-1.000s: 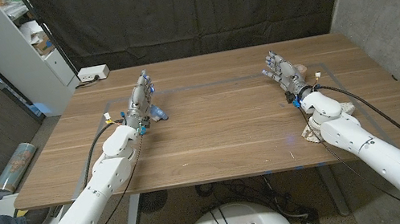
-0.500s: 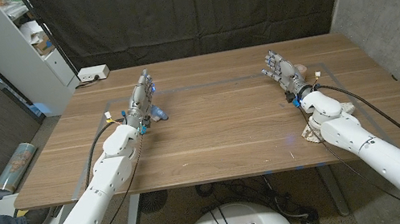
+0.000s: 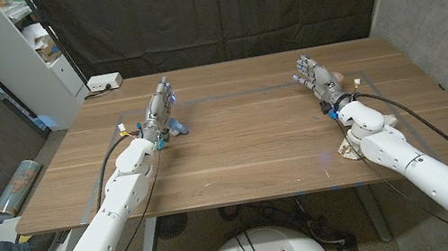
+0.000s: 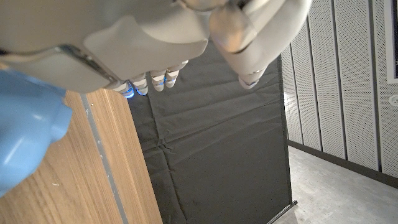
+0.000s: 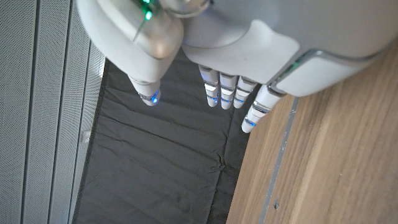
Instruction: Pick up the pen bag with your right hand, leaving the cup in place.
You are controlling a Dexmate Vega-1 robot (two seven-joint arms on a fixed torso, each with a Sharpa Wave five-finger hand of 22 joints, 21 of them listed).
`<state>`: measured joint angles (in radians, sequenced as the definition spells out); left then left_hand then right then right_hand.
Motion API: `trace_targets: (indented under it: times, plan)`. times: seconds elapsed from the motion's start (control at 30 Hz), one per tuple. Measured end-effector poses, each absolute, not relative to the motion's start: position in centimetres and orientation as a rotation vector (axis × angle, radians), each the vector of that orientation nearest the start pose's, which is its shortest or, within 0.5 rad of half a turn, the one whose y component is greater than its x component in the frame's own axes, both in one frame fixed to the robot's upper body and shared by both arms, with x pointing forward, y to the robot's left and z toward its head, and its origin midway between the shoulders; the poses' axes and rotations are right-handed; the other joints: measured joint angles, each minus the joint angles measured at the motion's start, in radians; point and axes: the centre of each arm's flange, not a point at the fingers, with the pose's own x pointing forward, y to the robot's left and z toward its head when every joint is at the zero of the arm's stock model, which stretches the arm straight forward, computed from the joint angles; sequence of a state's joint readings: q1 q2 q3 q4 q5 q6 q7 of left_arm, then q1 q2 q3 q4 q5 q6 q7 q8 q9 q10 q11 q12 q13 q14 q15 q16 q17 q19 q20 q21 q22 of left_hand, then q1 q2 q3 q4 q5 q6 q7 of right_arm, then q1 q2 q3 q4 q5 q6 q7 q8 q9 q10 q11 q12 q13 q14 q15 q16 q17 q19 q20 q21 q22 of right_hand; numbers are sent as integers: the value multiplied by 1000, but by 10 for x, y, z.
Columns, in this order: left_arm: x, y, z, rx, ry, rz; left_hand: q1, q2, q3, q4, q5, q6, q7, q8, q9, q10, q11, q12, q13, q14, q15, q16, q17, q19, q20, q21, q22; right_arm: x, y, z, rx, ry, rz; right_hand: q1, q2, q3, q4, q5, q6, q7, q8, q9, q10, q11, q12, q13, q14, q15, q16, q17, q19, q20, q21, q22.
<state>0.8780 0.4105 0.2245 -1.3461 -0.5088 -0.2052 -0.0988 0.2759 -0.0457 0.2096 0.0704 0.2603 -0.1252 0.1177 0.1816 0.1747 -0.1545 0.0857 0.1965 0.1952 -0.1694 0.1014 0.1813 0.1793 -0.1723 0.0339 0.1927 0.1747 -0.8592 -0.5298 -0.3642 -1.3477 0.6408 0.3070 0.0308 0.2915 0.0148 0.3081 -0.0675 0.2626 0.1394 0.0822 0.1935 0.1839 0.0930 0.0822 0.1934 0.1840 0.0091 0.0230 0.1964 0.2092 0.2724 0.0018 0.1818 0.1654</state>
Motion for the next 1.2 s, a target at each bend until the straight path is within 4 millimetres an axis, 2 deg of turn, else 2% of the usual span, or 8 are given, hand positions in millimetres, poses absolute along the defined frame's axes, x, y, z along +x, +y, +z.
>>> trace_targets:
  times: [1.0,1.03,1.13,1.2]
  plan:
    - [643,283,-13,0,-608,-227,4,4,-3,-3,0,2,-5,4,0,-2,-2,4,0,0,0,0,0,0,11,0,0,621,-292,-13,-17,-684,230,0,0,4,-4,0,5,-6,0,0,5,-5,0,0,5,-5,4,0,4,-4,0,0]
    - [643,282,-14,0,-606,-226,4,4,-4,-4,0,2,-5,4,0,-2,-2,4,0,0,0,0,0,0,11,0,0,614,-297,-13,-32,-690,232,0,0,4,-4,0,5,-6,0,0,5,-5,0,0,6,-5,4,0,4,-3,3,0]
    - [642,282,-14,0,-607,-228,4,4,-4,-4,0,2,-5,4,0,-2,-2,4,0,0,0,0,0,0,11,0,0,614,-297,-13,-35,-691,235,5,5,4,-4,0,5,-6,0,0,5,-5,0,0,11,0,4,0,7,0,8,0]
    - [642,282,-14,1,-603,-224,4,4,-4,-4,0,2,-5,4,0,-2,-2,4,0,0,0,0,0,0,11,0,0,608,-303,-11,-59,-697,235,5,5,4,-4,0,5,-6,0,0,5,-5,0,0,11,0,8,0,7,0,8,0]
